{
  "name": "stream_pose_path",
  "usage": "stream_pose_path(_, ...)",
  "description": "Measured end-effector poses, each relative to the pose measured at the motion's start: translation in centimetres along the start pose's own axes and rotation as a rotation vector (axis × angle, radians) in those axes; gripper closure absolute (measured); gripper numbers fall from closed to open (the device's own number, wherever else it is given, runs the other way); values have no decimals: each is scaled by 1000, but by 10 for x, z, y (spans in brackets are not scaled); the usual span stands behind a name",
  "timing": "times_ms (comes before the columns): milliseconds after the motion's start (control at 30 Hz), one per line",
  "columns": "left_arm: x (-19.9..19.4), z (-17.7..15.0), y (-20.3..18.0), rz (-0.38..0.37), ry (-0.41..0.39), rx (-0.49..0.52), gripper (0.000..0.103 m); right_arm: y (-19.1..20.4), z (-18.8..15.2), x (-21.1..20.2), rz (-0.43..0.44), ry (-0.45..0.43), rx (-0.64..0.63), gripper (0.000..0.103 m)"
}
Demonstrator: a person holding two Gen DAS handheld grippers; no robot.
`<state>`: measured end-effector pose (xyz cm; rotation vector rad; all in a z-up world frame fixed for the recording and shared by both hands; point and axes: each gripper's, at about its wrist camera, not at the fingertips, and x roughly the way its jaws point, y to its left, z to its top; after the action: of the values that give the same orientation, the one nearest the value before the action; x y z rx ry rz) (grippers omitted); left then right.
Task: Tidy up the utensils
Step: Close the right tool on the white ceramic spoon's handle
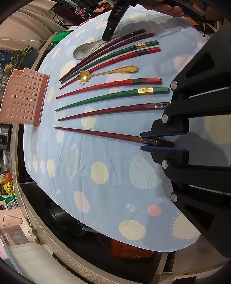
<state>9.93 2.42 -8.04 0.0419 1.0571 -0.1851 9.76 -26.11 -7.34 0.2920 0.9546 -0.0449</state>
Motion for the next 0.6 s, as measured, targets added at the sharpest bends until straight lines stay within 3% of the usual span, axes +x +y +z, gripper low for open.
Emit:
stream_pose_path(400,-6,-3,6,-41,-8,-33,95,2,-11,-23,-40,-60,-16,97)
stream_pose_path(600,-31,1,11,-53,-70,-44,96,-1,0,-58,-63,-142,1,98)
